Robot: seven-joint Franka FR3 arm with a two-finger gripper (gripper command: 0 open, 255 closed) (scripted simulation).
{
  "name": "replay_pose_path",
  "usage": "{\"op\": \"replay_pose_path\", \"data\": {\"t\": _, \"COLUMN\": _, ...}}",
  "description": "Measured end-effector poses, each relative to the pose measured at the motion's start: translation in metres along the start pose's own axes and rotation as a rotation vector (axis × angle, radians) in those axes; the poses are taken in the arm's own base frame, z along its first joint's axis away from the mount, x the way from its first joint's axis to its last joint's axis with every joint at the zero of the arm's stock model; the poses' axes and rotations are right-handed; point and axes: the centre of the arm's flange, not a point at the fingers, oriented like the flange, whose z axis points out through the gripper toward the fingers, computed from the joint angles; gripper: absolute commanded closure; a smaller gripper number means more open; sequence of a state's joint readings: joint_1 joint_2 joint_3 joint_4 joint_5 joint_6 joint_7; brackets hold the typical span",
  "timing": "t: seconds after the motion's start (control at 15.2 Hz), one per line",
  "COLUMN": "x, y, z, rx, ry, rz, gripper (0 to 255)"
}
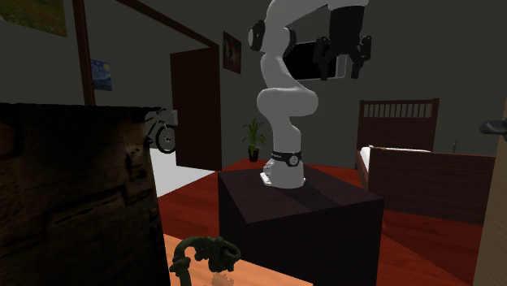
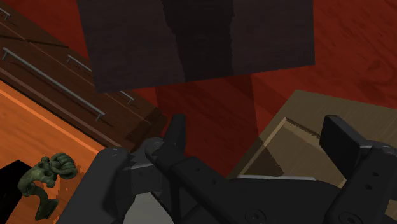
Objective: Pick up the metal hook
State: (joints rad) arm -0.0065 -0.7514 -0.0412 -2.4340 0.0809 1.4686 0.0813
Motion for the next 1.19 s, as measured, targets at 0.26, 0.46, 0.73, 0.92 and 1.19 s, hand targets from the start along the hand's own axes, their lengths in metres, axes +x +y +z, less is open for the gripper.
{"op": "replay_pose_path", "data": {"t": 0.26, "x": 0.012, "y": 0.02, "z": 0.013, "rx": -0.009, "ry": 0.002, "rz": -0.002, "gripper": 0}}
{"op": "replay_pose_path", "data": {"t": 0.46, "x": 0.034, "y": 0.045, "z": 0.03, "rx": -0.023, "ry": 0.006, "rz": -0.005, "gripper": 0}}
{"op": "replay_pose_path", "data": {"t": 0.73, "x": 0.056, "y": 0.081, "z": 0.056, "rx": -0.043, "ry": 0.011, "rz": -0.01, "gripper": 0}}
{"op": "replay_pose_path", "data": {"t": 0.92, "x": 0.078, "y": 0.106, "z": 0.07, "rx": -0.058, "ry": 0.016, "rz": -0.015, "gripper": 0}}
{"op": "replay_pose_path", "data": {"t": 1.19, "x": 0.103, "y": 0.144, "z": 0.089, "rx": -0.077, "ry": 0.021, "rz": -0.021, "gripper": 0}}
